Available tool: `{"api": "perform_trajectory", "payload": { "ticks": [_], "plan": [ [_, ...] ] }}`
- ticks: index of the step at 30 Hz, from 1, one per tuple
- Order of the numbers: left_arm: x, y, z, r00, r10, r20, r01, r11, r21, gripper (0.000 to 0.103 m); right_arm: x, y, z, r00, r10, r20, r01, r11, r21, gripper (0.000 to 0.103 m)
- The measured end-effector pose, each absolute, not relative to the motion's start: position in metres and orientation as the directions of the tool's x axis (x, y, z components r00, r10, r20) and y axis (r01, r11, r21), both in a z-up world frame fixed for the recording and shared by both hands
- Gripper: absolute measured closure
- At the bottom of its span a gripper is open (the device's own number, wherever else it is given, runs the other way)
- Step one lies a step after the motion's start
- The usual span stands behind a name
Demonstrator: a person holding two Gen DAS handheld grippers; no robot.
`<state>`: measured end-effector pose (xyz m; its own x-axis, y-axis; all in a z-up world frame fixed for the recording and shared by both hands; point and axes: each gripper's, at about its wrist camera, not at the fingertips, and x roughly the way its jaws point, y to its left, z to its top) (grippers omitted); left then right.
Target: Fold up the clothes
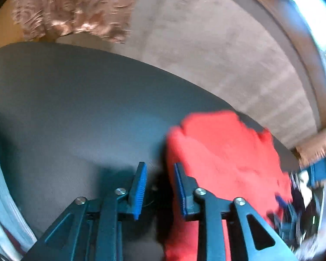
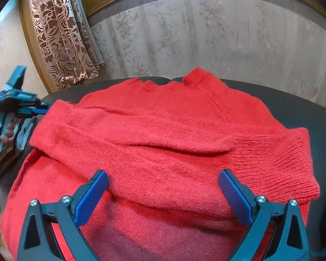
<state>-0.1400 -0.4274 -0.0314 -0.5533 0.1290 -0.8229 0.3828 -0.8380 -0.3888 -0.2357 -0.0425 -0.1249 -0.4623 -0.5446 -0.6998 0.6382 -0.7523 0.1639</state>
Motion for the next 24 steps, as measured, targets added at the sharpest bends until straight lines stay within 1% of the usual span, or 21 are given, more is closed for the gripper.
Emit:
{"api": "perform_trajectory", "payload": {
  "ticks": [2, 5, 7, 9, 11, 13, 17, 18, 19, 20, 23, 24],
  "plan": [
    [-0.134, -0.419, -0.037, -0.540, 0.152, -0.828, 0.357, -0.849, -0.389, 0.064, -0.236, -0.042, -0.125, -0.460, -0.549, -0.698, 0.637, -0.751, 0.171, 0.000],
    [-0.127, -0.413, -0.043, -0.527, 0.164, -0.834, 0.345, -0.855, -0.386, 0.064, -0.236, -0.043, -0.125, -0.459, -0.548, -0.700, 0.637, -0.752, 0.171, 0.000],
    [-0.125, -0.415, -0.044, -0.536, 0.202, -0.820, 0.348, -0.831, -0.433, 0.064, -0.236, -0.043, -0.125, -0.458, -0.546, -0.701, 0.637, -0.752, 0.169, 0.000],
    [-0.121, -0.421, -0.041, -0.576, 0.244, -0.780, 0.350, -0.789, -0.505, 0.064, -0.236, -0.043, -0.125, -0.457, -0.547, -0.701, 0.637, -0.752, 0.172, 0.000],
    [-0.112, -0.412, -0.027, -0.605, 0.245, -0.758, 0.341, -0.780, -0.525, 0.063, -0.236, -0.043, -0.125, -0.456, -0.549, -0.700, 0.637, -0.751, 0.174, 0.000],
    [-0.115, -0.409, -0.023, -0.590, 0.245, -0.770, 0.316, -0.807, -0.499, 0.063, -0.236, -0.043, -0.125, -0.455, -0.551, -0.700, 0.637, -0.751, 0.177, 0.000],
    [-0.132, -0.384, -0.039, -0.450, 0.224, -0.864, 0.245, -0.900, -0.361, 0.063, -0.235, -0.043, -0.126, -0.456, -0.548, -0.701, 0.637, -0.751, 0.173, 0.000],
    [-0.132, -0.382, -0.041, -0.443, 0.208, -0.872, 0.251, -0.905, -0.343, 0.065, -0.235, -0.043, -0.126, -0.456, -0.548, -0.701, 0.637, -0.751, 0.172, 0.000],
    [-0.131, -0.382, -0.041, -0.447, 0.190, -0.874, 0.265, -0.905, -0.333, 0.079, -0.235, -0.043, -0.126, -0.456, -0.548, -0.701, 0.638, -0.751, 0.172, 0.000],
    [-0.130, -0.381, -0.041, -0.450, 0.173, -0.876, 0.280, -0.904, -0.322, 0.087, -0.235, -0.043, -0.126, -0.458, -0.549, -0.699, 0.640, -0.750, 0.169, 0.000],
    [-0.119, -0.393, -0.014, -0.579, 0.159, -0.800, 0.304, -0.868, -0.392, 0.092, -0.235, -0.043, -0.126, -0.459, -0.548, -0.699, 0.640, -0.750, 0.168, 0.000],
    [-0.120, -0.391, -0.008, -0.584, 0.130, -0.801, 0.300, -0.883, -0.362, 0.092, -0.235, -0.043, -0.126, -0.459, -0.549, -0.699, 0.640, -0.750, 0.169, 0.000]
  ]
}}
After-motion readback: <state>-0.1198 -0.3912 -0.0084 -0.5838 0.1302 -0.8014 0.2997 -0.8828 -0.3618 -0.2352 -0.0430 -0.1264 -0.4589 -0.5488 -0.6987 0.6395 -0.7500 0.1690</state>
